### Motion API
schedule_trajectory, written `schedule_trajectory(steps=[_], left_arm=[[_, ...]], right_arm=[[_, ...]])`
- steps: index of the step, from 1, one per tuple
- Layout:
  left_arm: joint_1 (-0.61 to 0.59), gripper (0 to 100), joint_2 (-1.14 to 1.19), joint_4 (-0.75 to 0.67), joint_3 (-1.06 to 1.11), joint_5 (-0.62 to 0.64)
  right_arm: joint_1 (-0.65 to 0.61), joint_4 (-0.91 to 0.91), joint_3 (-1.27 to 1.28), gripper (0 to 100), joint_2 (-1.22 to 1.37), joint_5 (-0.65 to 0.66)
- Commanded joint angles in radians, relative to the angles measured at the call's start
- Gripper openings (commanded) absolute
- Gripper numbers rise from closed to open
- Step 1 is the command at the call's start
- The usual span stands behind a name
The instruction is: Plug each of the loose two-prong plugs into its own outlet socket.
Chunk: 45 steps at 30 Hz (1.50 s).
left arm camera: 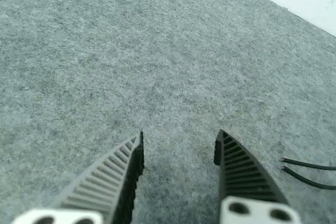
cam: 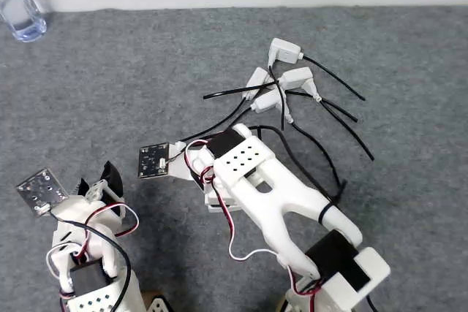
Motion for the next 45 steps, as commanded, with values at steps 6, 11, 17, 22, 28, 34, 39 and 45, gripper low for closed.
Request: schedule_trajectory(steps=[6,11,17,22,28,34,39,45], left_arm=[[0.005,21,-0.009,0.003,-0.004,-0.008],[0.005,21,-0.009,0.003,-0.004,-0.008],[0.005,21,-0.009,0.003,-0.004,-0.008],[0.005,21,-0.009,0.003,-0.004,-0.008],[0.005,21,-0.009,0.003,-0.004,-0.008],[0.005,21,-0.009,0.003,-0.004,-0.008],[0.005,21,-0.009,0.003,-0.004,-0.008],[0.005,21,-0.009,0.003,-0.004,-0.008]], right_arm=[[-0.077,-0.045,-0.038,0.8,0.173,-0.032],[-0.077,-0.035,-0.058,0.8,0.206,-0.051],[-0.051,0.059,-0.063,0.8,0.185,-0.051],[-0.001,0.091,-0.058,0.8,0.110,-0.032],[-0.007,0.105,-0.057,0.8,0.068,-0.037],[-0.024,0.038,-0.057,0.8,0.171,-0.038],[-0.024,-0.022,-0.057,0.8,0.274,-0.038],[-0.021,-0.028,-0.060,0.8,0.288,-0.038]])
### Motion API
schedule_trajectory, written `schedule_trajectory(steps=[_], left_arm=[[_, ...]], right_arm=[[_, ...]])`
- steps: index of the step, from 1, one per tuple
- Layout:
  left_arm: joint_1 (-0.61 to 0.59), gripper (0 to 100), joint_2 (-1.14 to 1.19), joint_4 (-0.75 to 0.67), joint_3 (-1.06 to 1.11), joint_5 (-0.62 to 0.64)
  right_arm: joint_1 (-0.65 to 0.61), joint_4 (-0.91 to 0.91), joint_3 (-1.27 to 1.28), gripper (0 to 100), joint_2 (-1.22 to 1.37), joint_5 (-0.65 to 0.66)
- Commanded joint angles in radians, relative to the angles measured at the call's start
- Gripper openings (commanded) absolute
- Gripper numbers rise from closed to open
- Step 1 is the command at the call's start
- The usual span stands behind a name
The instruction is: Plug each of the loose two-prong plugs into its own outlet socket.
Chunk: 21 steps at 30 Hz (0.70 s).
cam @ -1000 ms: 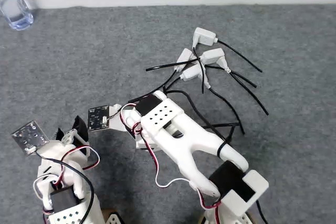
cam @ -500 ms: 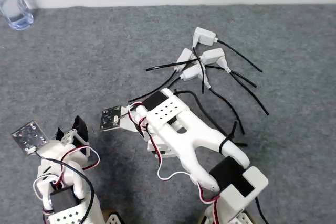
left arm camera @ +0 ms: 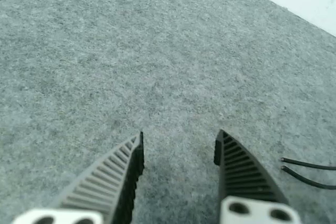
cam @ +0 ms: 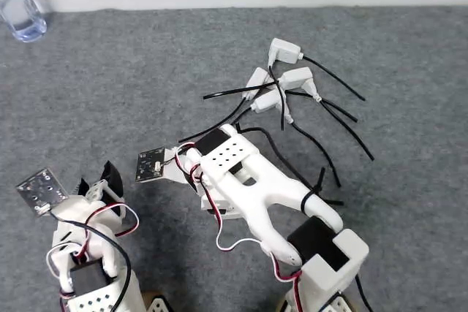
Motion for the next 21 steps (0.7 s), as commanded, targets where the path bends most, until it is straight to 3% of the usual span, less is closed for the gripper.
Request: schedule_trajectory(steps=[1,21], left_arm=[[0.005,21,-0.009,0.003,-0.004,-0.008],[0.005,21,-0.009,0.003,-0.004,-0.008]], right_arm=[[-0.008,-0.064,0.011,0.8,0.082,0.002],[-0.008,-0.050,0.012,0.9,0.084,0.003]])
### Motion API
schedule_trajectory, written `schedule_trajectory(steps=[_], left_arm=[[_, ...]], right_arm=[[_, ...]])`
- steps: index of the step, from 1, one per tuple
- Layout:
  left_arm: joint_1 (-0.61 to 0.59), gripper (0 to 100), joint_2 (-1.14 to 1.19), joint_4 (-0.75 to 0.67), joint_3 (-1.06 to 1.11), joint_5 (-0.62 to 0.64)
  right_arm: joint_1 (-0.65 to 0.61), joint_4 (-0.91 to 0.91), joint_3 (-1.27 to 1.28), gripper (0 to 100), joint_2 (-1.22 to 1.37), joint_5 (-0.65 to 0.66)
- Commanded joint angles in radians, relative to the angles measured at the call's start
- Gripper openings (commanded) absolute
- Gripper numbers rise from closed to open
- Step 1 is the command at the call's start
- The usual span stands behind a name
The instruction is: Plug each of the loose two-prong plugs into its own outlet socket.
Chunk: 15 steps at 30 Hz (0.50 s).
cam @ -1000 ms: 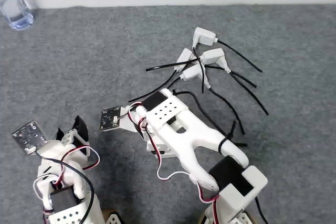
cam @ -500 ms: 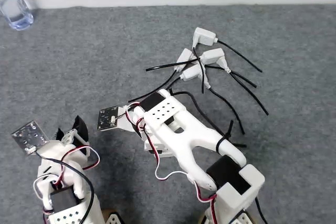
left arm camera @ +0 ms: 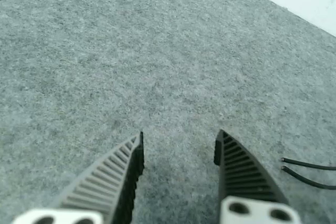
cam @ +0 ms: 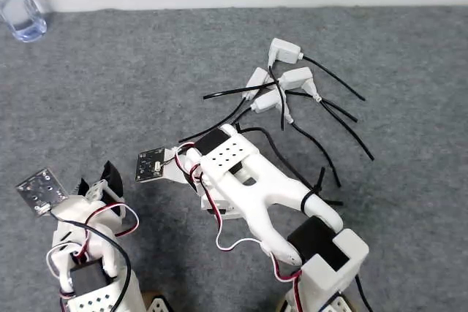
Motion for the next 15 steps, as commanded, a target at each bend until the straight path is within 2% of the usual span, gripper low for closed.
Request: schedule_trajectory(steps=[1,4,8,10,15], left_arm=[[0.005,21,-0.009,0.003,-0.004,-0.008],[0.006,21,-0.009,0.002,-0.004,-0.008],[0.006,21,-0.009,0.002,-0.004,-0.008],[0.006,21,-0.009,0.002,-0.004,-0.008],[0.005,21,-0.009,0.002,-0.004,-0.008]], right_arm=[[-0.012,-0.018,0.009,0.9,0.079,0.003],[-0.021,0.107,-0.035,5.2,0.039,0.008],[-0.022,0.196,-0.074,22.9,-0.053,0.008],[-0.024,0.214,-0.077,28.8,-0.108,0.009],[-0.025,0.240,-0.074,30.3,-0.231,0.009]])
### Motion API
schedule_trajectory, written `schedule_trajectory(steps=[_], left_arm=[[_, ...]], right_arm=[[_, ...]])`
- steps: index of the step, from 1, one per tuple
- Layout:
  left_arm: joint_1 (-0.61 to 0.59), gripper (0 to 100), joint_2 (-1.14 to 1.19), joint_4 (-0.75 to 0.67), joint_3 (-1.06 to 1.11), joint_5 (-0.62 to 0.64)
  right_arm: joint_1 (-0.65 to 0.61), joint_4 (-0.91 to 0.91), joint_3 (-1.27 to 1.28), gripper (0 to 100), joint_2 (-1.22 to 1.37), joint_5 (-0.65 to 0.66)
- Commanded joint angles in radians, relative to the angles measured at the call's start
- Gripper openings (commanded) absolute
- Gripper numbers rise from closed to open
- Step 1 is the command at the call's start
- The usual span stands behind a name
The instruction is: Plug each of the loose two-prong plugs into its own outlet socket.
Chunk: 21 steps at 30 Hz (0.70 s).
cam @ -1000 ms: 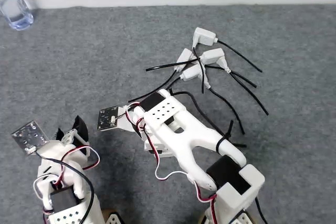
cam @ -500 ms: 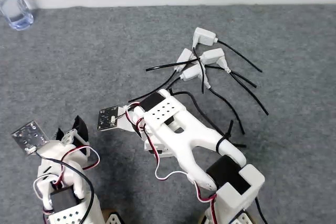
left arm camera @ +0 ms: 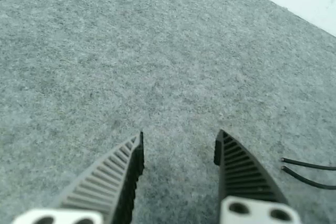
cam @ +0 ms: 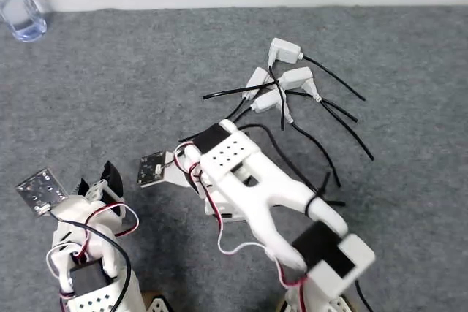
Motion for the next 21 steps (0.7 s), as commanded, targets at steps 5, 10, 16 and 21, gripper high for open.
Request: schedule_trajectory(steps=[5,10,16,21], left_arm=[[0.005,21,-0.009,0.002,-0.004,-0.008],[0.005,21,-0.009,0.002,-0.004,-0.008],[0.005,21,-0.009,0.002,-0.004,-0.008],[0.005,21,-0.009,0.002,-0.004,-0.008]], right_arm=[[0.001,0.010,0.040,30.3,-0.116,0.009],[0.001,-0.102,0.160,30.3,-0.117,0.011],[0.002,-0.245,0.262,30.3,-0.116,0.011],[0.096,-0.354,0.302,30.3,-0.107,0.037]])
